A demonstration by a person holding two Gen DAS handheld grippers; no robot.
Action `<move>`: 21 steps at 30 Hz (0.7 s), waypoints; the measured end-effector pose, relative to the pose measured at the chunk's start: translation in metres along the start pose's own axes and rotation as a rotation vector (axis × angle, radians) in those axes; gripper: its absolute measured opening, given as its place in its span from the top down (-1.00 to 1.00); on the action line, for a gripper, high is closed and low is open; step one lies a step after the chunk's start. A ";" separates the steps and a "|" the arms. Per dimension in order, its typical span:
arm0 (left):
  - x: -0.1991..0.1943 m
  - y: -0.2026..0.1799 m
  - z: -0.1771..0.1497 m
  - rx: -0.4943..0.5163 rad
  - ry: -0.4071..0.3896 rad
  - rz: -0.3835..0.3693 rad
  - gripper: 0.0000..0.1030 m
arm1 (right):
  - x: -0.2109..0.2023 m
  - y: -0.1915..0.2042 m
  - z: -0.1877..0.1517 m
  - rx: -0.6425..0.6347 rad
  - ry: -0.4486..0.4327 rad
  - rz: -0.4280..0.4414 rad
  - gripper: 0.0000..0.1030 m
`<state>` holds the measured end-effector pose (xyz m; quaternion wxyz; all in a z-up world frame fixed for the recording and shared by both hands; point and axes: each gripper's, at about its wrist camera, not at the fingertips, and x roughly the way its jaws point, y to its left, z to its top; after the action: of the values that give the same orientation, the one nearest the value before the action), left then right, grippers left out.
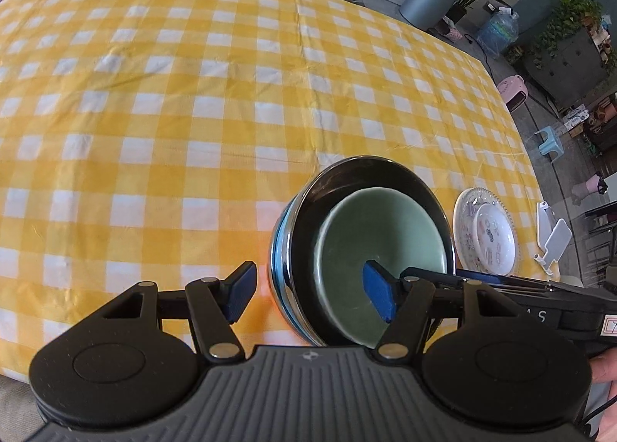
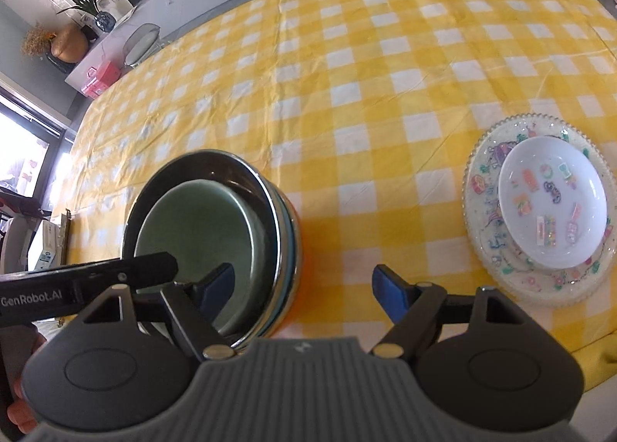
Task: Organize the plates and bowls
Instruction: 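Move both open tools to the rim of the nested green, blue and orange bowls, then close both tools on the nested bowl rims and lift the stack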
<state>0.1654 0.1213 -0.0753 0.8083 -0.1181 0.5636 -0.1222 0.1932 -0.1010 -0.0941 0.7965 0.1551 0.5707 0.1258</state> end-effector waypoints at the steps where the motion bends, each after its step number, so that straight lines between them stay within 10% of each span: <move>1: 0.002 0.001 -0.001 -0.004 0.000 -0.004 -0.44 | 0.002 0.000 0.000 0.002 0.002 -0.004 -0.50; 21: 0.029 0.007 -0.004 -0.091 0.018 -0.024 -0.37 | 0.022 -0.013 -0.003 0.085 0.031 0.035 -0.39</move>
<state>0.1714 0.1184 -0.1047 0.7954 -0.1602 0.5746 -0.1072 0.1973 -0.1044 -0.1194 0.7781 0.1968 0.5849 0.1175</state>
